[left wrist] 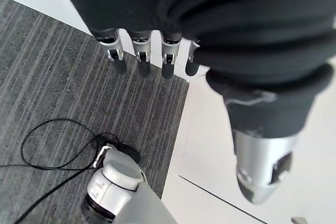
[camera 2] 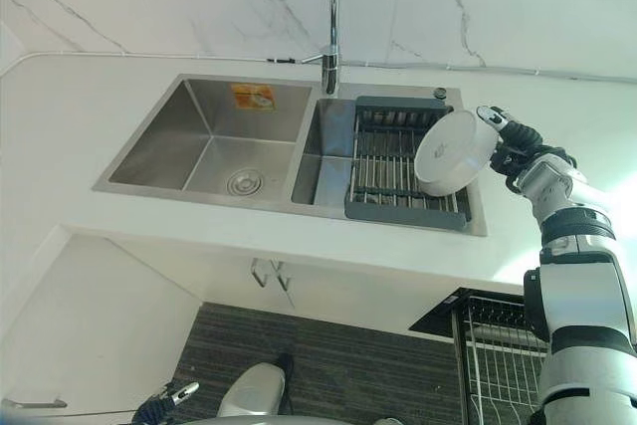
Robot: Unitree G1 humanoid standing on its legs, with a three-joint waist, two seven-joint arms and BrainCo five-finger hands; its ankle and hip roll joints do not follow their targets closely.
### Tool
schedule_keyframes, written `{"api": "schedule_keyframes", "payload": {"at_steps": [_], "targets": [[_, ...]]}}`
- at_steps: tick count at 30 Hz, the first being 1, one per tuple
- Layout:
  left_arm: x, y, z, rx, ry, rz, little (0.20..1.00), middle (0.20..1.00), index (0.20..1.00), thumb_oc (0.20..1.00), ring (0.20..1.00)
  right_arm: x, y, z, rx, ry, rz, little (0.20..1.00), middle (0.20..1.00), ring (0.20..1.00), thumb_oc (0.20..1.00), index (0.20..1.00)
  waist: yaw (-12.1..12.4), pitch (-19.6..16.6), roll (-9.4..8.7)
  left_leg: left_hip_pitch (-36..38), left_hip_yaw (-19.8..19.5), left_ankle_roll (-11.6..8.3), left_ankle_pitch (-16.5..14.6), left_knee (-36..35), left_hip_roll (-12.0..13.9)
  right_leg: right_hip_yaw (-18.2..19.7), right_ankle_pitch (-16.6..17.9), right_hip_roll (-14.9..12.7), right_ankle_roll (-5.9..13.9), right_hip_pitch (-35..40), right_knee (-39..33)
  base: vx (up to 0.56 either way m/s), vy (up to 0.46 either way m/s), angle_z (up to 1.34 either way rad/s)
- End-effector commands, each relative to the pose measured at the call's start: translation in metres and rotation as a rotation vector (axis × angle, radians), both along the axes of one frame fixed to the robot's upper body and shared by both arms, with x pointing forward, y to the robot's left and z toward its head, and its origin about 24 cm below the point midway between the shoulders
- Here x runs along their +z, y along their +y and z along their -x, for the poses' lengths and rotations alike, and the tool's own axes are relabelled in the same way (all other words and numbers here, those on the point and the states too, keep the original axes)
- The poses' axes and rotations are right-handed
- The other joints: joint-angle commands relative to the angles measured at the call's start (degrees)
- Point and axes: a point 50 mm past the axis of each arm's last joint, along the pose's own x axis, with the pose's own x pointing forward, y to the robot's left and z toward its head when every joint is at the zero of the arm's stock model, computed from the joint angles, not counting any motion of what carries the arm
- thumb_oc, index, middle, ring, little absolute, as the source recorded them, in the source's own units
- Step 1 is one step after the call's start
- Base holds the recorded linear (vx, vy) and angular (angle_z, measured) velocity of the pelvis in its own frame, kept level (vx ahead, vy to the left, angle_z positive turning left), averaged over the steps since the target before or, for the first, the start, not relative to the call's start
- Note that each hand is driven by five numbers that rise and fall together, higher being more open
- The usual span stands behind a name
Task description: Place the dishes in the dishwasher.
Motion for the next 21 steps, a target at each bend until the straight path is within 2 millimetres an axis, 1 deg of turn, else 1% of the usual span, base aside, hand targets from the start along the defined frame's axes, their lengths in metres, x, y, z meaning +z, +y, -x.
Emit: {"api": "schedule_keyframes", "payload": {"at_steps": [1,5,13,21], "targets": [[0.0046,0.009,-0.0009,-0.06,-0.004,-0.024,1.0,1.0,1.0,1.0,1.0,0.0293,-0.0002,-0.0049,0.012,-0.081,0.047,1.0,1.0,1.0,1.0,1.0,1.43,-2.74,-0.18,-2.13,3.29,-3.55,-3.65,4.06,4.07,3.57,-4.05,-0.85,-0.67,-2.94,2.87,0.0,0.0,0.0],[0.0052,0.0123,-0.0003,-0.059,-0.005,-0.019,1.0,1.0,1.0,1.0,1.0,0.0297,-0.0009,-0.0048,0.004,-0.087,0.039,1.0,1.0,1.0,1.0,1.0,1.19,-2.73,0.04,-2.04,3.46,-3.47,-3.75,4.06,3.97,3.81,-3.99,-0.94,-0.58,-3.07,2.87,0.0,0.0,0.0],[0.004,0.0099,-0.0034,-0.053,-0.001,-0.008,1.0,1.0,1.0,1.0,1.0,0.0313,-0.0021,-0.0052,-0.029,-0.103,0.011,1.0,1.0,1.0,1.0,1.0,0.55,-2.59,0.33,-1.95,3.88,-3.4,-3.92,4.06,3.91,4.36,-3.83,-1.05,-0.5,-3.43,2.87,0.0,0.0,0.0],[0.0018,0.0051,-0.0038,-0.049,-0.006,-0.009,1.0,1.0,1.0,1.0,1.0,0.0278,-0.0025,-0.0049,-0.06,-0.128,-0.084,1.0,1.0,1.0,1.0,1.0,0.24,-2.26,0.48,-2.07,3.98,-3.27,-4.09,4.06,3.84,4.63,-3.66,-1.1,-0.56,-3.88,2.87,0.0,0.0,0.0]]}}
